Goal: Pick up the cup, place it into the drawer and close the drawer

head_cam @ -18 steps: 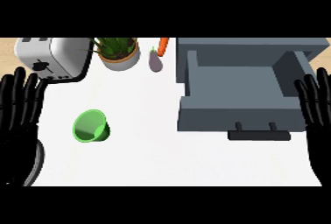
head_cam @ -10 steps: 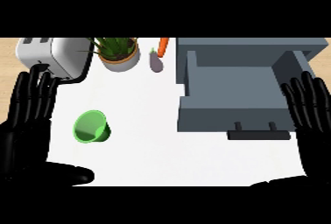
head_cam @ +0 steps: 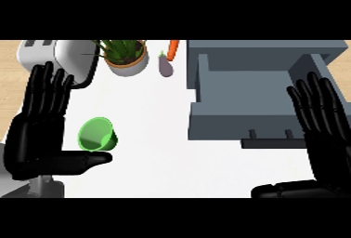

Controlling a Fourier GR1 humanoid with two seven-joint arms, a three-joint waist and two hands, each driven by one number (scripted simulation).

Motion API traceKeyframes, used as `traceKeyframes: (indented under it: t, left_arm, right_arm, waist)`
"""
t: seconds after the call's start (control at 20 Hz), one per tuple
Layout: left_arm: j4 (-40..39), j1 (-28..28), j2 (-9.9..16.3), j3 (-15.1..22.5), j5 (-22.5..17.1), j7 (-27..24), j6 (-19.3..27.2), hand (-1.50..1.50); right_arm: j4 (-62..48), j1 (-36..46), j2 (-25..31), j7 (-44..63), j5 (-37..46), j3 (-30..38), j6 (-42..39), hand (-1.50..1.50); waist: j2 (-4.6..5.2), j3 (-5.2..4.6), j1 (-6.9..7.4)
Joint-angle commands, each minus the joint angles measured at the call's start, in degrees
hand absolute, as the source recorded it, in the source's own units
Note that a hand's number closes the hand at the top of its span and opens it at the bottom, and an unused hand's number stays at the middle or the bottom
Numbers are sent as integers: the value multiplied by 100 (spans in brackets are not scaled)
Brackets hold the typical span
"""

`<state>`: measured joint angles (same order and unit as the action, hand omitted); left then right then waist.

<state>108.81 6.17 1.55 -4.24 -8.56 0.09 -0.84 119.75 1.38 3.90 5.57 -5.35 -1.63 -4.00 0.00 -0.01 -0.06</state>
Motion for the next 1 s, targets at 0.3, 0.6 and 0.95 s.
traceKeyframes:
  t: [0.3, 0.6, 0.95]
  left_arm:
    - [-451, 133, -120, 236, 243, -226, 232, -150]
    - [-260, -304, 54, -4, -24, -186, 71, -150]
    - [-652, -470, -55, 112, 145, -347, 255, -150]
  right_arm:
    - [14, 249, -204, 330, 364, -287, 215, -150]
    - [-37, 378, 51, 268, -107, 305, -25, -150]
    - [-419, 481, 213, 3, -451, 714, -278, -150]
  waist:
    - [-2, 0, -1]
    - [-3, 0, 14]
    - [2, 1, 8]
